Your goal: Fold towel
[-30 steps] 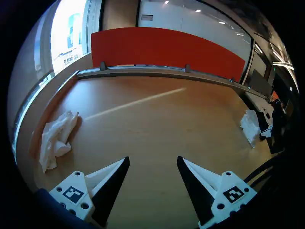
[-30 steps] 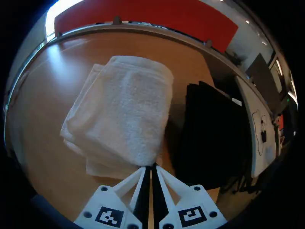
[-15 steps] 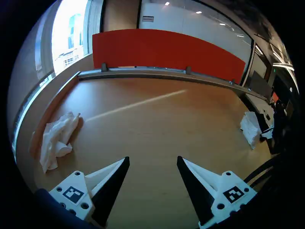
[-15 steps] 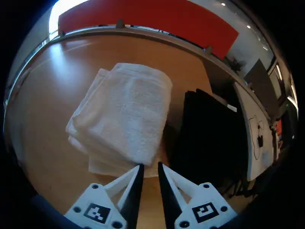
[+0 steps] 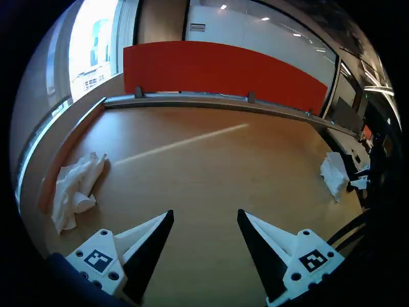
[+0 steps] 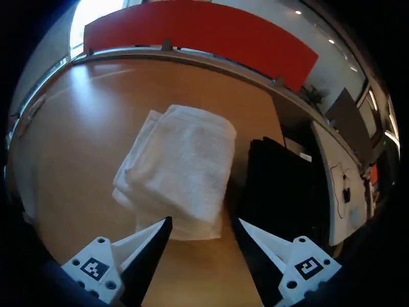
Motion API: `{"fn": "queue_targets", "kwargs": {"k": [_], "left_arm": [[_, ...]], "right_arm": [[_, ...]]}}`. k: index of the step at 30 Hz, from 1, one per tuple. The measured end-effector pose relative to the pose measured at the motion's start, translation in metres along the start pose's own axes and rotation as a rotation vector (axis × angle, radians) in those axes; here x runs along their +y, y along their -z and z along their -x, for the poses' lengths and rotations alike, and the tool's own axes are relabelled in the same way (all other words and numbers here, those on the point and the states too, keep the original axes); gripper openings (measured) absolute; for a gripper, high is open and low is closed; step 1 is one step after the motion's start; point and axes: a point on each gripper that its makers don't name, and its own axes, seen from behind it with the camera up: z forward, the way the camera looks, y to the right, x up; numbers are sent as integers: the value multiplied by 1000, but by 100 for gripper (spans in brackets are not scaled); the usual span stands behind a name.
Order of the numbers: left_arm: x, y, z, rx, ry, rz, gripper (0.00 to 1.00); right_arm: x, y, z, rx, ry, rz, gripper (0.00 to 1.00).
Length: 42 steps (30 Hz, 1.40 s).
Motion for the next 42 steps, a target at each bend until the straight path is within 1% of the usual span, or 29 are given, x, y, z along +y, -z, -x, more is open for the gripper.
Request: {"fn": "queue_targets", "kwargs": {"k": [3, 8, 11, 15, 18, 26, 32, 35, 38, 41, 42], "left_arm": [[-2, 1, -1, 6, -1, 2, 92], [-7, 1, -5, 19, 3, 1, 92], [-9, 1, -10, 37, 10, 0, 92], [-12, 2, -21, 75, 20, 4, 92], [-13, 2, -28, 93, 25, 5, 92], [-17, -1, -44, 140, 5, -7, 92], [-18, -4, -58, 182, -9, -13, 92], [-19, -5, -66, 205, -13, -21, 92], [-21, -5, -74, 230, -23, -33, 92], [-22, -6, -82, 254, -31, -39, 92], [-22, -6, -84, 260, -33, -40, 92]], "right_arm": [[-3, 4, -5, 18, -5, 4, 95], [-9, 10, -18, 65, -29, 9, 98], [-14, 15, -34, 126, -57, 9, 100], [-21, 25, -55, 224, -107, 14, 100], [-22, 30, -67, 282, -139, 29, 100], [-24, 43, -100, 443, -191, 76, 100], [-30, 55, -128, 573, -245, 88, 100], [-32, 67, -145, 651, -266, 100, 100], [-36, 83, -164, 730, -278, 106, 100], [-37, 93, -177, 787, -290, 118, 100], [-39, 94, -179, 795, -291, 119, 100]]}}
